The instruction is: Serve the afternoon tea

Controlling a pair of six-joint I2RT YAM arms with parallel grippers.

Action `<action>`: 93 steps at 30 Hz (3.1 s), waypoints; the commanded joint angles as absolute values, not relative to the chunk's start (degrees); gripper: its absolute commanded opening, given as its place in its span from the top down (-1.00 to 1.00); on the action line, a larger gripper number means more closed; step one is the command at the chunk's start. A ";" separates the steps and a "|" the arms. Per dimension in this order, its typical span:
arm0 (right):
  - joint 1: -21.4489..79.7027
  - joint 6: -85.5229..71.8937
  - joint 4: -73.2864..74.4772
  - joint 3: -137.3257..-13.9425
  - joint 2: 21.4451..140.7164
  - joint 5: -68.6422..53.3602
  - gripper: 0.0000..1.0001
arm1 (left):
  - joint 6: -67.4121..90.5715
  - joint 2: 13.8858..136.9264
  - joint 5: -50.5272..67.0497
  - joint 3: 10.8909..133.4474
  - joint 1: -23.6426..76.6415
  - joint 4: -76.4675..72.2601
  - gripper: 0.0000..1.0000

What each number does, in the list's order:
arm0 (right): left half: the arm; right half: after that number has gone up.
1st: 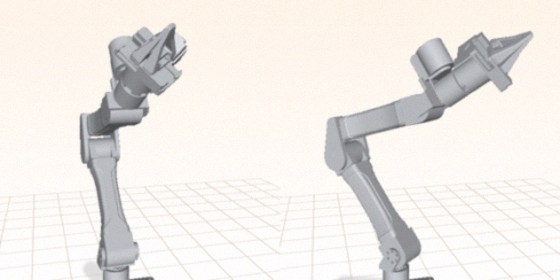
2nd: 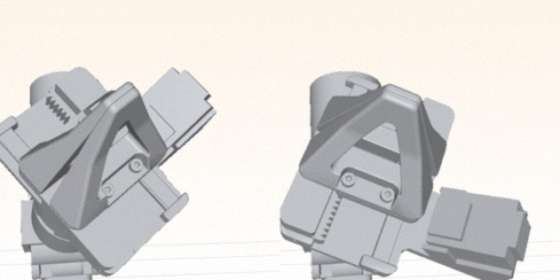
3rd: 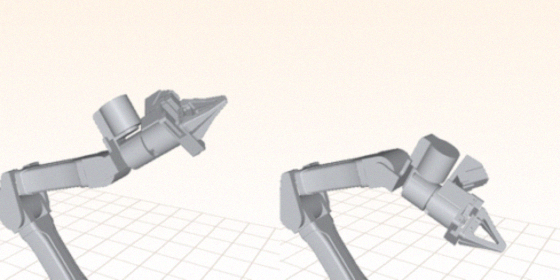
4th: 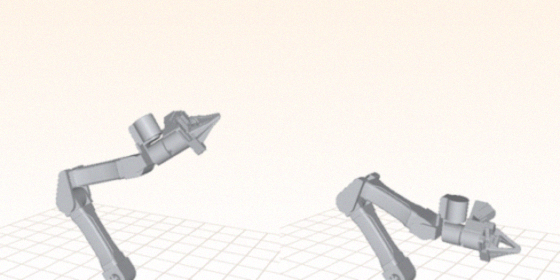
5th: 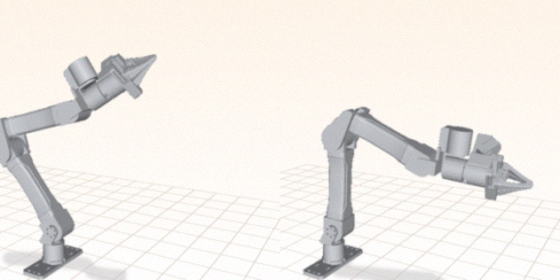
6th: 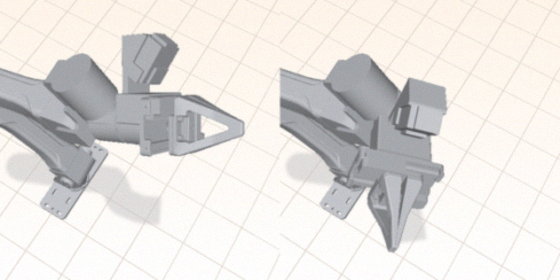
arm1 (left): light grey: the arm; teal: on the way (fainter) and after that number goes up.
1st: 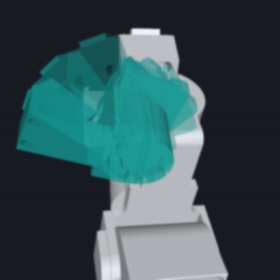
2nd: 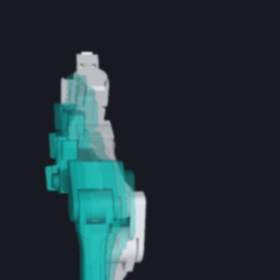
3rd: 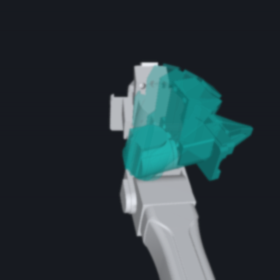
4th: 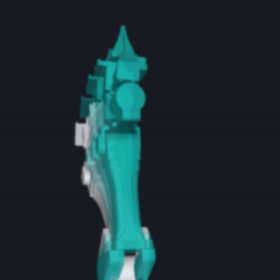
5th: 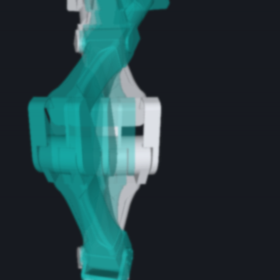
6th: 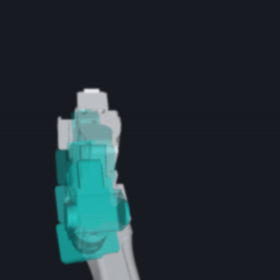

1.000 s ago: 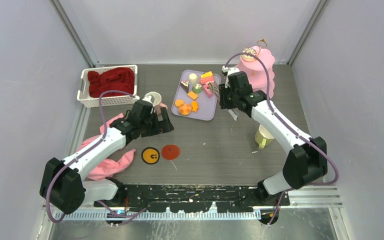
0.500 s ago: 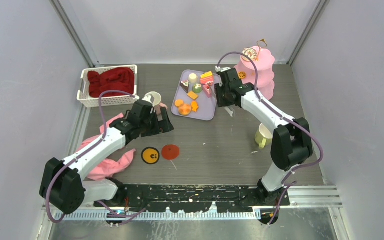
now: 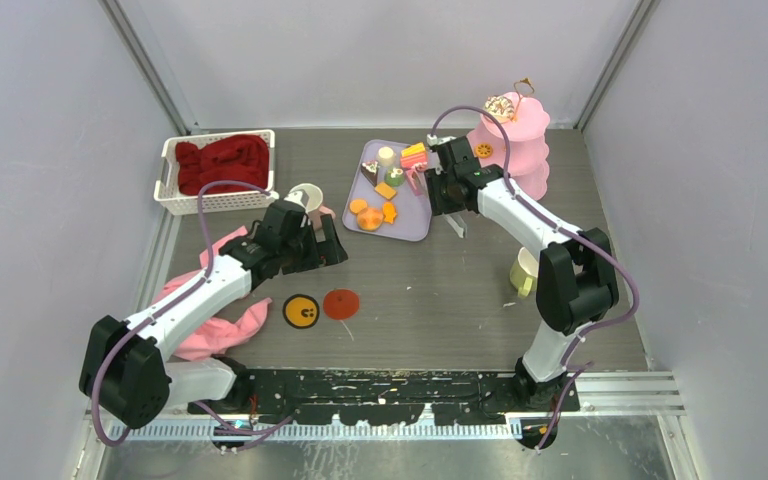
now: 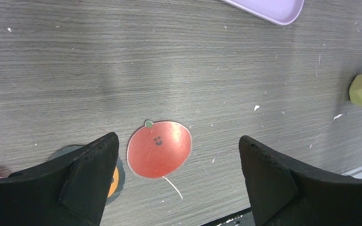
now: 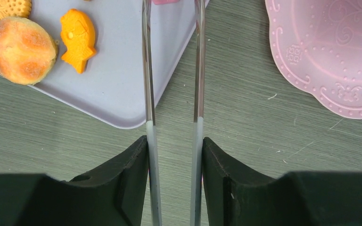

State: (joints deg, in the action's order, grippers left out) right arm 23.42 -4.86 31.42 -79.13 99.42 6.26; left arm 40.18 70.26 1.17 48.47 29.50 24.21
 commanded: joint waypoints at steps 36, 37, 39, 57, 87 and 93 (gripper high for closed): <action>24.10 -4.02 29.30 -79.58 97.30 2.73 0.01 | 41.94 71.82 3.31 48.61 29.29 20.34 -0.94; 24.11 -4.07 29.03 -79.58 97.44 2.73 0.01 | 41.86 71.69 3.11 48.58 29.28 20.49 -0.94; 24.10 -4.23 28.56 -79.40 97.49 2.72 0.04 | 41.76 71.47 3.07 48.54 29.29 20.65 -0.94; 24.08 -6.17 28.36 -75.64 86.36 3.21 0.80 | 41.44 72.07 3.34 48.62 29.27 20.05 -0.94; 35.06 -13.00 26.12 -67.72 89.50 19.55 0.13 | 40.53 74.62 3.87 49.99 29.29 20.39 -0.94; 35.07 -12.87 23.50 -69.27 92.74 21.08 0.06 | 40.88 74.71 3.86 49.88 29.27 20.31 -0.94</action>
State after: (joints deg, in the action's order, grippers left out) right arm 34.76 -11.99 28.73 -66.85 91.44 17.61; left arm 41.52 75.09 3.11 48.25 29.50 22.72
